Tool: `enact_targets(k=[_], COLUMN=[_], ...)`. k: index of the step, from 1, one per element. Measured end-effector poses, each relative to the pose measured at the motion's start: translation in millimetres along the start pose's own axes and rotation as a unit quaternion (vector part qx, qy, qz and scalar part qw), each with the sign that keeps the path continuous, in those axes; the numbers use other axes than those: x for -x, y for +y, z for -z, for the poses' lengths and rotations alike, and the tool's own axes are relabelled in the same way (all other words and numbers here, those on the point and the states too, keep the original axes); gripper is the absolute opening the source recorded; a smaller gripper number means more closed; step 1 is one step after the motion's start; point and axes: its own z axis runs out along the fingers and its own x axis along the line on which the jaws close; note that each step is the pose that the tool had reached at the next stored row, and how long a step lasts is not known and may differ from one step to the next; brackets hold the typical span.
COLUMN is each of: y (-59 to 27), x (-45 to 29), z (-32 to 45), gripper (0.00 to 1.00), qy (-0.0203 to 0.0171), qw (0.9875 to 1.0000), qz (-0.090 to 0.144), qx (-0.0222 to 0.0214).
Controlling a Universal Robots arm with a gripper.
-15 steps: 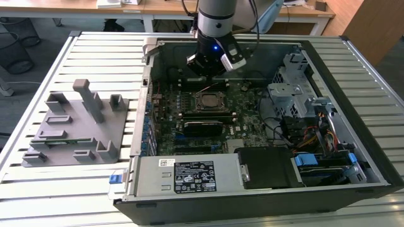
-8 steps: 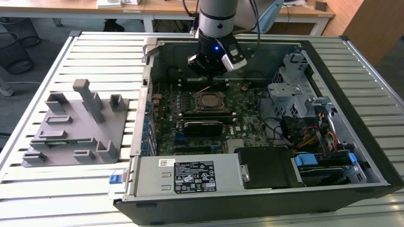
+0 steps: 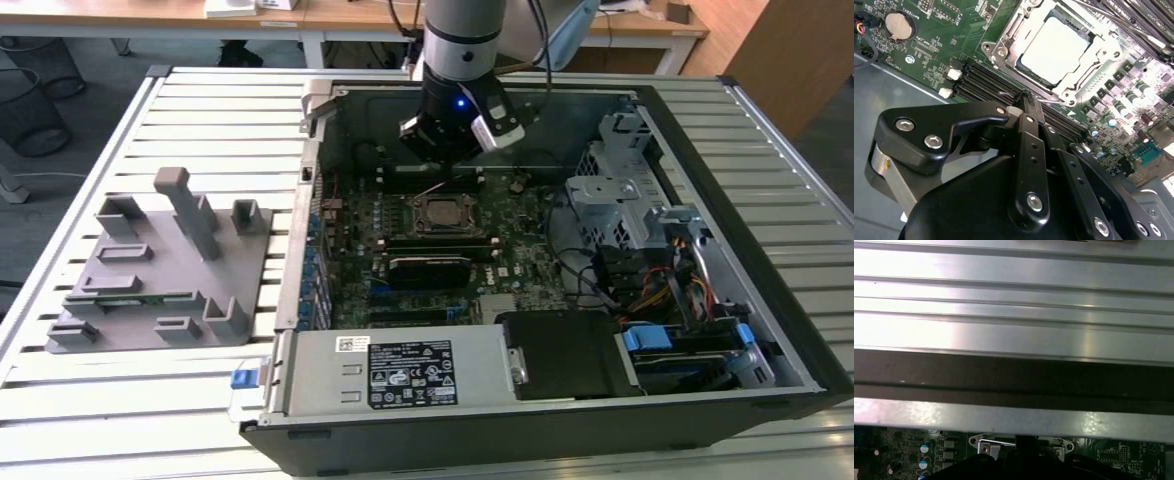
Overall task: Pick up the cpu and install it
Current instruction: 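Install the first cpu locking lever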
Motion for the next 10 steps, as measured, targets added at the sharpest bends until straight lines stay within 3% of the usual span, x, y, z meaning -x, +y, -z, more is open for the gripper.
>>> enact_targets(k=[10], y=[0.1], x=[4.0], z=[-4.4], gripper=[0.11], qy=[0.0000], qw=[1.0000], qz=[0.000], qx=[-0.0015])
